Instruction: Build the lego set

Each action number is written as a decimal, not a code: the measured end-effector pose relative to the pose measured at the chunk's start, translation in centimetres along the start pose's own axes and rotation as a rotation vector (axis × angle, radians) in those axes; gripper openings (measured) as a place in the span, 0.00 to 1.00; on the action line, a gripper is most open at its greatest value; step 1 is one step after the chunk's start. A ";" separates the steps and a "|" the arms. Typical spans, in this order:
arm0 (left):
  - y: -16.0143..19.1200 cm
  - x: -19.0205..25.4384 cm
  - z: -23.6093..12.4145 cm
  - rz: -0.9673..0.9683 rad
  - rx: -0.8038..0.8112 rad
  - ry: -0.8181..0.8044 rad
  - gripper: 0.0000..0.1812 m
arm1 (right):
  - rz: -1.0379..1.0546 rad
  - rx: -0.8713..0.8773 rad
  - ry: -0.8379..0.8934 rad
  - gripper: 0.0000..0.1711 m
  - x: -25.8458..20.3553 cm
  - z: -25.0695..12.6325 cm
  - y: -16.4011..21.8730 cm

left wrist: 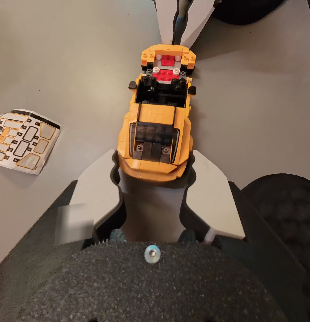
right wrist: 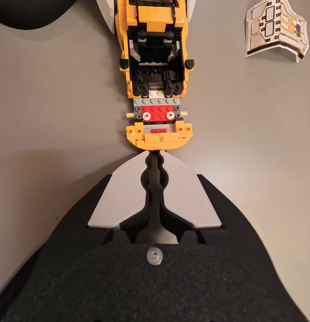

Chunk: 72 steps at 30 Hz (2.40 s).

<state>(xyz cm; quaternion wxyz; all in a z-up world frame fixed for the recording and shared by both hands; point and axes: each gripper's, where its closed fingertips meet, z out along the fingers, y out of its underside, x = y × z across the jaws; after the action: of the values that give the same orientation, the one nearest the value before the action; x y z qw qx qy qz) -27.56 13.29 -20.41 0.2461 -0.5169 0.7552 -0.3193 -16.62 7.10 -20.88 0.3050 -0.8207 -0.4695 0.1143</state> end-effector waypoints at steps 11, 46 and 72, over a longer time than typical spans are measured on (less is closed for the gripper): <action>0.0 -0.1 0.1 0.004 -0.009 0.000 0.42 | -0.031 -0.006 0.075 0.01 0.1 -0.1 0.0; -0.4 -1.1 0.2 0.003 0.064 -0.042 0.42 | -0.028 0.198 0.020 0.11 5.0 -3.3 1.7; 3.1 -11.0 -2.9 -0.172 -0.258 -0.675 0.15 | 0.060 0.314 0.199 0.15 8.3 -4.6 2.4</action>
<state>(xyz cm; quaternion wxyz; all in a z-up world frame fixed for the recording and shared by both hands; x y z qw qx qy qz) -27.71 25.04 -20.26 0.3864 -0.6816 0.6191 -0.0526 -8.29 11.39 -17.85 0.4708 -0.7838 -0.3887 0.1134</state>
